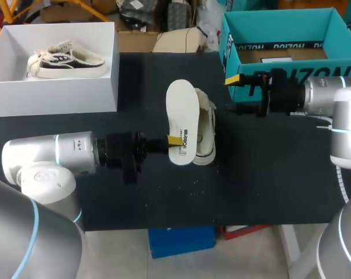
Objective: Take the shoe out of the shoebox, open the shoe tongue, remove and reinsert the insole, then place the shoe into the shoebox
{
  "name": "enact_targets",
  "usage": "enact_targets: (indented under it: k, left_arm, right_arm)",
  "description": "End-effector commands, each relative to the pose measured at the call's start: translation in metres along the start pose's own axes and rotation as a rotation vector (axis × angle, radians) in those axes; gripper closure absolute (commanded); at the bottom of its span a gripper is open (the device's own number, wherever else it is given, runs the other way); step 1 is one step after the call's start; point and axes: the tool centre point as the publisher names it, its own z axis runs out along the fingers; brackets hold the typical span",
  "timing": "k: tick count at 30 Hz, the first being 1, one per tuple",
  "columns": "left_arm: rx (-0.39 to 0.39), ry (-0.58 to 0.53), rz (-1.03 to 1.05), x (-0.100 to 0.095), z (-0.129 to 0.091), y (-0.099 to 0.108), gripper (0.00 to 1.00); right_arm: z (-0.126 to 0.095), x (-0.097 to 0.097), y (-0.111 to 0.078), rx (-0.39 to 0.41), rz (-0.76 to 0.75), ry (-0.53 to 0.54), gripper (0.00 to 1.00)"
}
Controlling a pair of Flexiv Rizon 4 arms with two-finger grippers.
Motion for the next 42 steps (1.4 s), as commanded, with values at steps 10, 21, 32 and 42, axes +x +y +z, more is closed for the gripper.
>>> enact_targets:
  k: [10,21,32,42]
  left_arm:
    - [-0.049,-0.003,-0.006,0.023,0.015,0.010,1.00]
    - [-0.012,0.052,-0.024,0.026,0.022,0.026,1.00]
    - [-0.011,0.052,-0.028,0.027,0.028,0.034,1.00]
    - [-0.011,0.052,-0.028,0.027,0.028,0.034,1.00]
  right_arm:
    - [0.001,0.000,0.000,-0.002,0.000,-0.001,0.00]
    - [0.001,0.000,0.000,-0.002,0.000,-0.001,0.00]
    - [0.003,0.000,-0.001,0.024,-0.020,0.016,0.00]
    - [0.037,-0.001,-0.006,0.240,-0.141,0.062,0.00]
